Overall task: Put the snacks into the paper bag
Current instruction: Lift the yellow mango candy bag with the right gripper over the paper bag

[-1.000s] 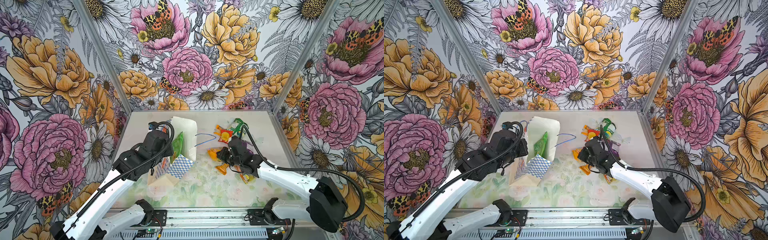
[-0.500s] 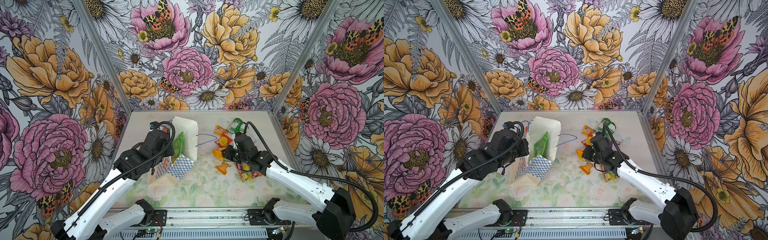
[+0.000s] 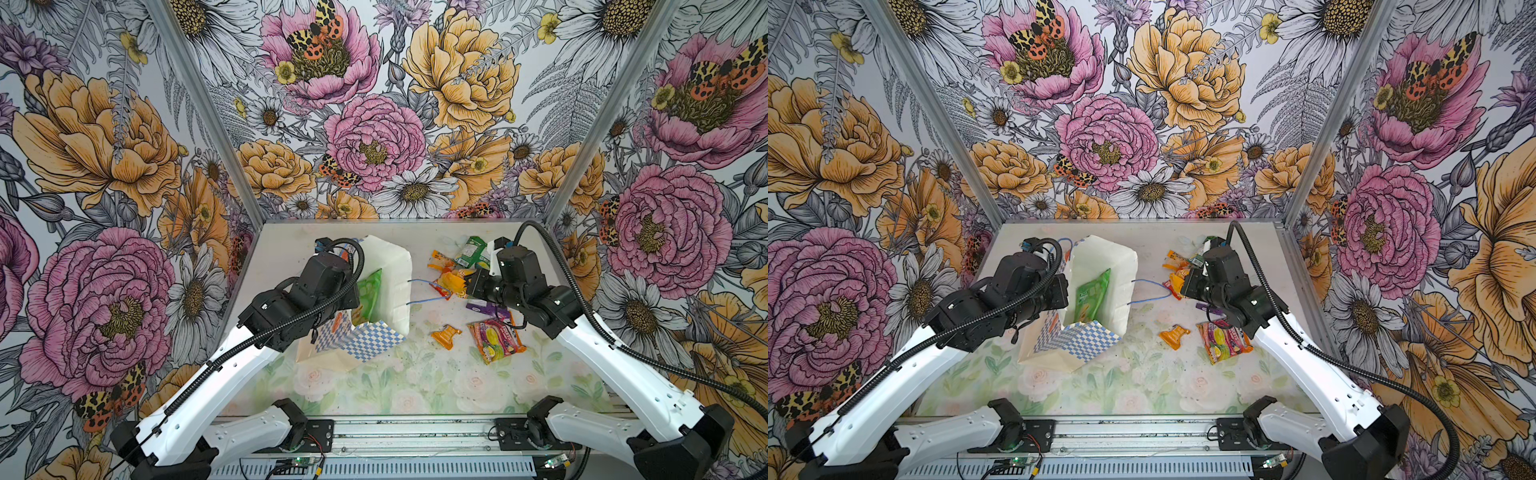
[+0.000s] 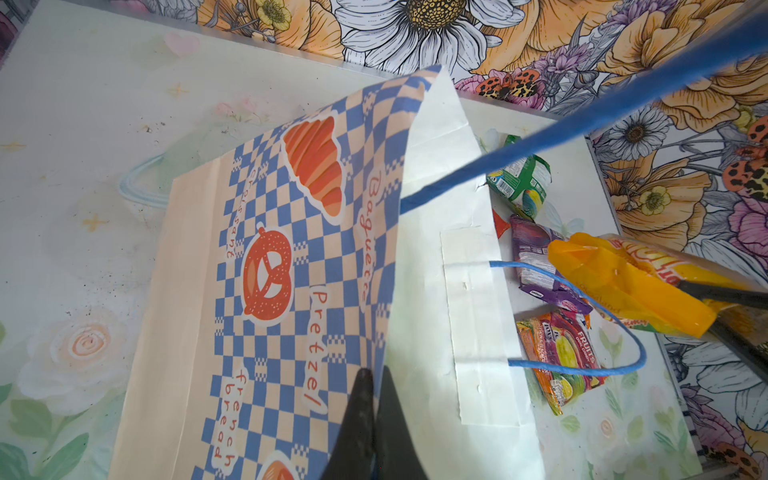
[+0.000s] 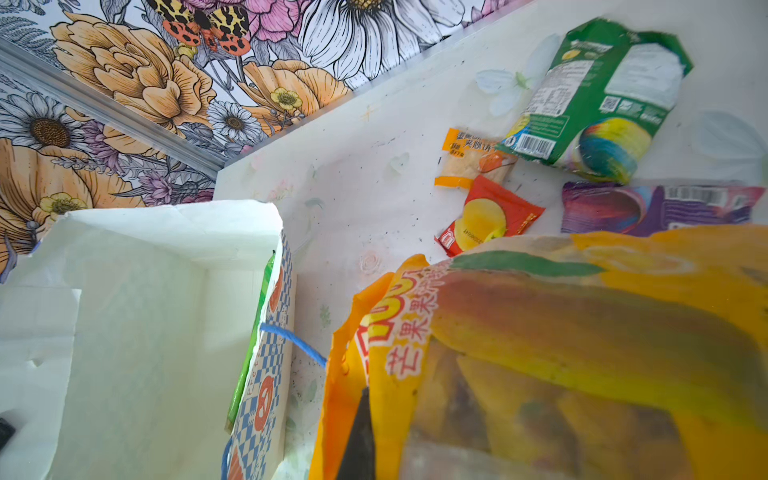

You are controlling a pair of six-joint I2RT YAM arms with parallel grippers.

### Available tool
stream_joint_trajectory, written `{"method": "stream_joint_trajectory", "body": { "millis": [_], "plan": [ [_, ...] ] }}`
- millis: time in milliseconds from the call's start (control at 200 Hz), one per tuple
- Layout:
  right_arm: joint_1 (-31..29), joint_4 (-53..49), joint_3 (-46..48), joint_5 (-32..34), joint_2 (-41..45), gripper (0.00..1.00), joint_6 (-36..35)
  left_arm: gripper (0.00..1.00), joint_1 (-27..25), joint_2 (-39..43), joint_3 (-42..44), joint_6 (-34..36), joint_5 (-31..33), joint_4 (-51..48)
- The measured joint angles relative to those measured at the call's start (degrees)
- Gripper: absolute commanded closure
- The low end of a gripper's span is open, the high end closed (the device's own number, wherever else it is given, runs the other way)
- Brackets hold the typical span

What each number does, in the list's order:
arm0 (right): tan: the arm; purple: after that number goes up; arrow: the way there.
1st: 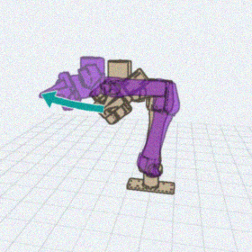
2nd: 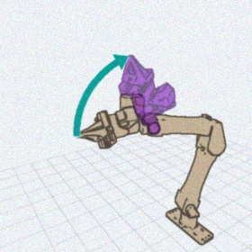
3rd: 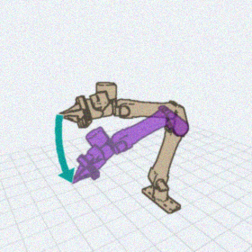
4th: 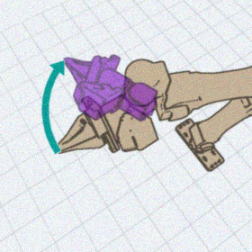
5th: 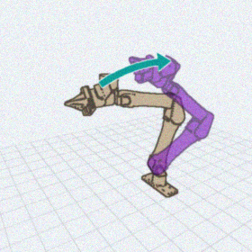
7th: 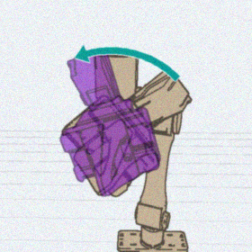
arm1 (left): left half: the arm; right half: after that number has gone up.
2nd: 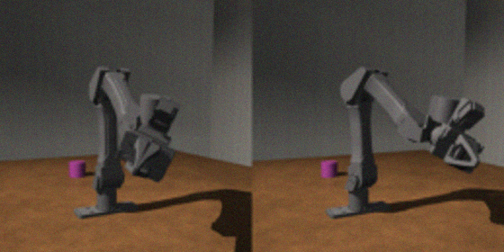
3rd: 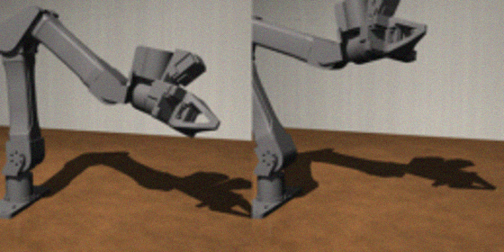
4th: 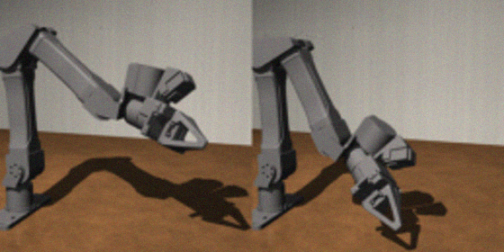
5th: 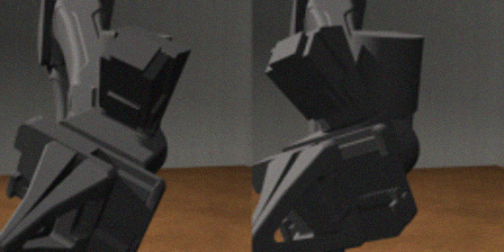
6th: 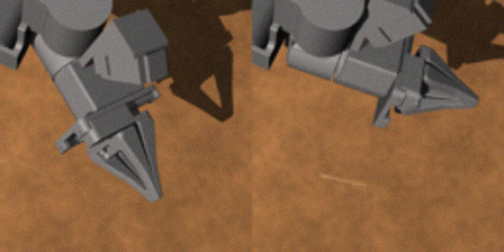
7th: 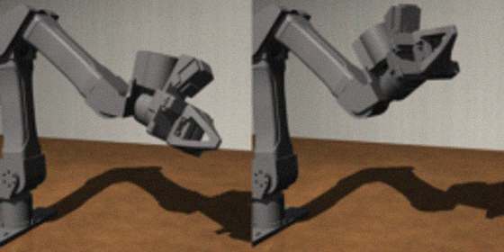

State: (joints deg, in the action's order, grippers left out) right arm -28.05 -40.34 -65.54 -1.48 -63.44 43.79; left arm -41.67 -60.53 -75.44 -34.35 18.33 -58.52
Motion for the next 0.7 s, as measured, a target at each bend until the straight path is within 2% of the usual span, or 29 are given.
{"method": "stream_joint_trajectory", "body": {
  "millis": [200, 380, 701],
  "plan": [
    [1.9, -4.9, -8.3, 1.5, -1.3, 1.0, -4.3, 1.0, -2.3, -1.4, -1.6, 0.8, -0.2, -0.1],
    [0.8, -5.9, -14.3, -0.3, -2.5, 1.0, -7.2, 1.0, -3.6, -3.1, -2.2, 1.3, -0.2, 0.0],
    [-12.3, -6.8, -19.1, -3.6, -4.1, 1.0, -11.3, 1.0, -4.4, -4.5, -3.6, 1.3, -0.2, 0.0]
  ]
}}
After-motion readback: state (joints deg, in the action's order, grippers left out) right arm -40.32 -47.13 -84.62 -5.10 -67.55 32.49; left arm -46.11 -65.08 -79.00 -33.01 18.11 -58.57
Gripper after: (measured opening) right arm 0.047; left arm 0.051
